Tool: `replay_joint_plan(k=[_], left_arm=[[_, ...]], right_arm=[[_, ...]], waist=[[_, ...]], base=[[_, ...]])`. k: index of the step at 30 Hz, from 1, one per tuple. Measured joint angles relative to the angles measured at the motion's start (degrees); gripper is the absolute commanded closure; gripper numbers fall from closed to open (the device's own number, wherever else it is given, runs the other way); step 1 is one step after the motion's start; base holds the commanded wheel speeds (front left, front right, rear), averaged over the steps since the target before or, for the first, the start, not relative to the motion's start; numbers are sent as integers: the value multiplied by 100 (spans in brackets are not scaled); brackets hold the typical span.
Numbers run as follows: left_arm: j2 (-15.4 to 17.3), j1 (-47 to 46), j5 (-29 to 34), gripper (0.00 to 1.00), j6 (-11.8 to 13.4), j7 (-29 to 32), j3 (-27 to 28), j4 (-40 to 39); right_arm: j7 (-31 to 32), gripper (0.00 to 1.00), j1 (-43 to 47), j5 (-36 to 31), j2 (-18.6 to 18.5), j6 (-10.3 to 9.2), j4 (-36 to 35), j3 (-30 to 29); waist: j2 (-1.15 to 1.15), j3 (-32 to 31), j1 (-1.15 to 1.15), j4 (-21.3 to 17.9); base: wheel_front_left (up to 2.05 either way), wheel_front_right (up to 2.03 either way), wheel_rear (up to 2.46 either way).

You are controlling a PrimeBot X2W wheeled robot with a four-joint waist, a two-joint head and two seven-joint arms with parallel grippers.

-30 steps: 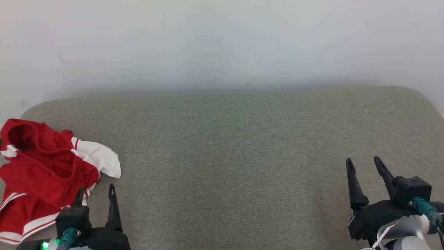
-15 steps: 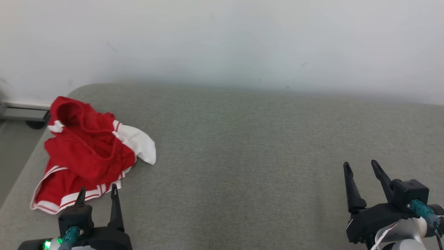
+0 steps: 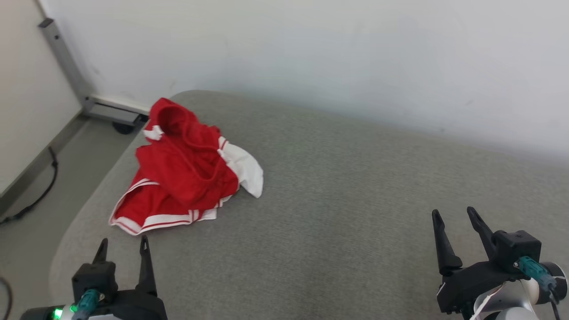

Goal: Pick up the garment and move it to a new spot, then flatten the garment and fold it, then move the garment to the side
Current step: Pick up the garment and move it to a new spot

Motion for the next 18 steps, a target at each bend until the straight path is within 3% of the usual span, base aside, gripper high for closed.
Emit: replay_joint_plan(k=[9, 18], left_arm=[[5, 333, -11, 0, 0, 18, 405, -301], [4, 354, -89, 0, 0, 26, 485, -402]], right_arm=[[110, 0, -426, -4, 110, 136, 18, 364], [157, 0, -609, -12, 116, 254, 233, 460]], waist=[[0, 61, 0, 607], [0, 201, 0, 749]], base=[[0, 0, 0], [0, 0, 0]])
